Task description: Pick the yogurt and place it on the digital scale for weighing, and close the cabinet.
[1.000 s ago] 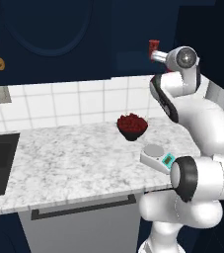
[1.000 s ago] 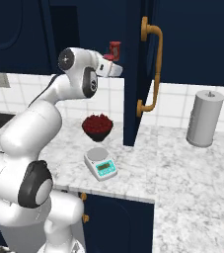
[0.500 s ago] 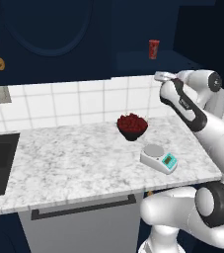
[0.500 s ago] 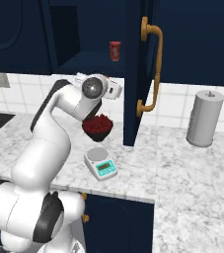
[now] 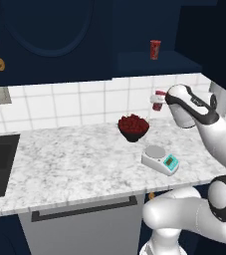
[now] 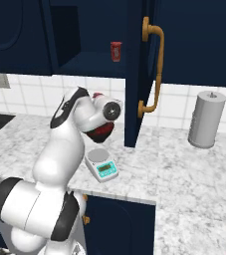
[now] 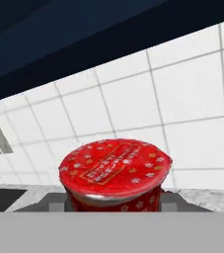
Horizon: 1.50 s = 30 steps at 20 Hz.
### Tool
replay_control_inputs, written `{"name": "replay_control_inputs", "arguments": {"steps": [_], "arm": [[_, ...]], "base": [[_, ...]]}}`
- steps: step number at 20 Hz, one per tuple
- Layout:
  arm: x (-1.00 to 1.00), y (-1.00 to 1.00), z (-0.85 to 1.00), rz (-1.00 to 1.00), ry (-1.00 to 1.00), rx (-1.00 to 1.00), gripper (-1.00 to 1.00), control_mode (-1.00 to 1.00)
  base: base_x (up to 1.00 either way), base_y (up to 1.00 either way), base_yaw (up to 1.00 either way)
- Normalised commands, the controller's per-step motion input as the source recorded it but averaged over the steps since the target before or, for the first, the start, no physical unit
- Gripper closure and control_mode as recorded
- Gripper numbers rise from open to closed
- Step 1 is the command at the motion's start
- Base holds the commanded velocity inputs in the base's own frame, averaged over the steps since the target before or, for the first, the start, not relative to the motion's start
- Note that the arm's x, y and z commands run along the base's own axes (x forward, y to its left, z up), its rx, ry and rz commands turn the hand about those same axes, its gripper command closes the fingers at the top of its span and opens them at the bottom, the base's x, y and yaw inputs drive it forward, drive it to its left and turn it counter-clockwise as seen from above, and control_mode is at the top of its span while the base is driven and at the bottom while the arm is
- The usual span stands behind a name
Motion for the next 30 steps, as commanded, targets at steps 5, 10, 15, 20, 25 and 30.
{"name": "replay_control_inputs", "arguments": {"steps": [5, 10, 15, 20, 25, 30], "arm": [[0.09, 0.08, -0.51, 0.24, 0.0, -0.07, 1.0, -1.0], [-0.17, -0.03, -0.28, 0.31, 0.0, -0.04, 1.0, -1.0], [-0.16, -0.22, -0.12, 0.17, 0.0, 0.0, 1.0, -1.0], [-0.05, -0.11, -0.29, 0.06, 0.0, -0.02, 1.0, -1.0], [-0.08, 0.0, -0.37, 0.03, 0.0, -0.05, 1.0, -1.0], [-0.15, 0.0, -0.38, 0.03, 0.0, -0.05, 1.0, -1.0]], "base": [[0.0, 0.0, 0.0], [0.0, 0.0, 0.0], [0.0, 0.0, 0.0], [0.0, 0.0, 0.0], [0.0, 0.0, 0.0], [0.0, 0.0, 0.0]]}}
